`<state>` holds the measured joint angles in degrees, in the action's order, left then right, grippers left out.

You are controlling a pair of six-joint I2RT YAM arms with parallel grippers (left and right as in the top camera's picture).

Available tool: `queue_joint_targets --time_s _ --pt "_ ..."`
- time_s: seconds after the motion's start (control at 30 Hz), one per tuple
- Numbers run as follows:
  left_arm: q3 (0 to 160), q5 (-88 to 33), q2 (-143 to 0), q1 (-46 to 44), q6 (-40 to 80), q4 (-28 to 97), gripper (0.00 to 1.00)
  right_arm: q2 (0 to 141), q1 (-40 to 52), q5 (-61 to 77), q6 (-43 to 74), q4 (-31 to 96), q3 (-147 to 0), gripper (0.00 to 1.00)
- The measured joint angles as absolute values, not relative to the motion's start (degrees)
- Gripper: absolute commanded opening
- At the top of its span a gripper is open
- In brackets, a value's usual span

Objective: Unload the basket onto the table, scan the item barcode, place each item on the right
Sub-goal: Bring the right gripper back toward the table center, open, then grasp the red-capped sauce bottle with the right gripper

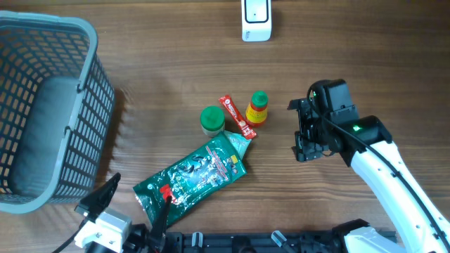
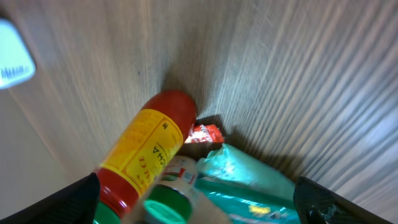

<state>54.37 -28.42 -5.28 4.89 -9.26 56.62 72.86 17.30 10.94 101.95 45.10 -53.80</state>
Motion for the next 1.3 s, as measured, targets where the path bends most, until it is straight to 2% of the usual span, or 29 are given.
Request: queue_joint_targets --time_s 0.2,0.37,0.6,0.83,0.97,1.17,1.2,1.3 --pt "54.4 -28.4 -5.3 4.9 -9.3 56.6 1.0 76.9 17.3 15.2 108.7 41.2 -53.8 1.0" --pt "54.4 -28.4 -5.3 4.9 -9.3 56.6 1.0 84.7 17.3 24.3 107.4 29.0 -53.8 1.0" --pt "54.4 -28.4 -5.3 4.9 -9.3 56.6 1.0 90.8 14.9 29.7 107.3 27.2 -53.8 1.0" --pt "54.4 -28.4 -5.3 4.9 -9.3 56.6 1.0 95.0 14.1 34.3 107.3 15.3 -53.8 1.0" --pt "54.4 -28.4 -5.3 4.9 -9.3 56.6 1.0 100.5 14.1 40.5 107.3 13.2 -53.8 1.0" --pt "54.4 -28.4 -5.3 4.9 -9.3 56.6 1.0 102.2 14.2 46.8 105.4 6.9 -53.8 0.93" --pt "54.4 -28.4 -5.3 4.9 -9.3 56.6 1.0 102.2 14.2 47.6 105.1 6.4 -53.8 0.9" --pt "54.4 -28.4 -5.3 4.9 -9.3 56.6 1.0 102.2 14.2 49.3 104.5 6.1 -53.8 0.73"
